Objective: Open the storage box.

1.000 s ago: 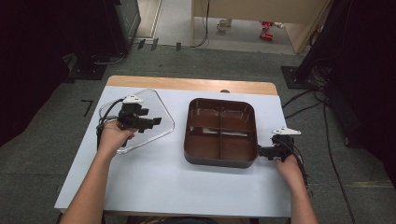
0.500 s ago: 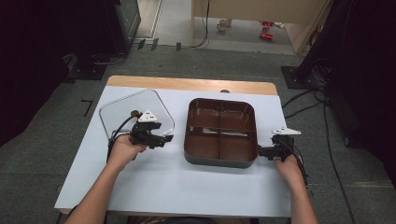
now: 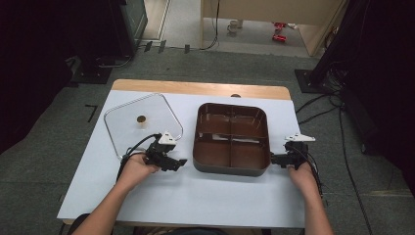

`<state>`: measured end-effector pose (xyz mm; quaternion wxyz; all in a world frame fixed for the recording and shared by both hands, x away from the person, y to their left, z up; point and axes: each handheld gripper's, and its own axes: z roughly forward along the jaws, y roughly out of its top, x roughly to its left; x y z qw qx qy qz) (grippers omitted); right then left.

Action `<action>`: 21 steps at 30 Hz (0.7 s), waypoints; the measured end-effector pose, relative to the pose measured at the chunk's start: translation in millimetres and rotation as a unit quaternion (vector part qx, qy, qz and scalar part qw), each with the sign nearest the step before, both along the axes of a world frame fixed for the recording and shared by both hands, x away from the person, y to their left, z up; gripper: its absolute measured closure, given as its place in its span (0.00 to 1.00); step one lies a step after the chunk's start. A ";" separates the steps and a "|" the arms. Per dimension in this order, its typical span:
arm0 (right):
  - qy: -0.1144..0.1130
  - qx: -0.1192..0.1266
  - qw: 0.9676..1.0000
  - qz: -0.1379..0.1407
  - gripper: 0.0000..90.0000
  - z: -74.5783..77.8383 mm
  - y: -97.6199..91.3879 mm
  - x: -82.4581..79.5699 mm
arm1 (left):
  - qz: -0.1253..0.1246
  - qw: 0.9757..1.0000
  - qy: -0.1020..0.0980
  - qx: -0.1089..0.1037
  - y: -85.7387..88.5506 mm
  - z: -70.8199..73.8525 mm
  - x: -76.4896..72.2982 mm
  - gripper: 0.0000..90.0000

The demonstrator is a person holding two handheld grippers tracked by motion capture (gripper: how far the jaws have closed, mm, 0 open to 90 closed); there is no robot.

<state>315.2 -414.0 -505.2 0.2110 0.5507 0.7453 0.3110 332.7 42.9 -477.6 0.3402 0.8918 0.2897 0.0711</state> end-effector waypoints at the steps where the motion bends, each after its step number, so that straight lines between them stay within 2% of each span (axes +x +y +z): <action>1: 0.000 0.000 1.000 0.000 0.00 0.0 0.0 0.0 | 0.000 1.000 0.006 -0.002 -1.8 -1.6 -0.3 0.26; 4: 0.000 0.000 1.000 0.000 0.00 0.0 0.0 0.0 | -0.005 1.000 0.009 0.010 -6.8 -6.1 -1.6 0.26; 9: 0.000 0.000 1.000 0.000 0.00 0.0 0.0 0.0 | -0.006 1.000 0.009 -0.003 -8.1 -8.2 -0.9 0.23; 14: 0.000 0.000 1.000 0.000 0.00 0.0 0.0 0.0 | -0.013 1.000 -0.009 -0.002 -10.3 -12.4 -5.4 0.16; 21: 0.000 0.000 1.000 0.000 0.00 0.0 0.0 0.0 | -0.009 1.000 -0.008 -0.010 -9.7 -13.3 -5.7 0.15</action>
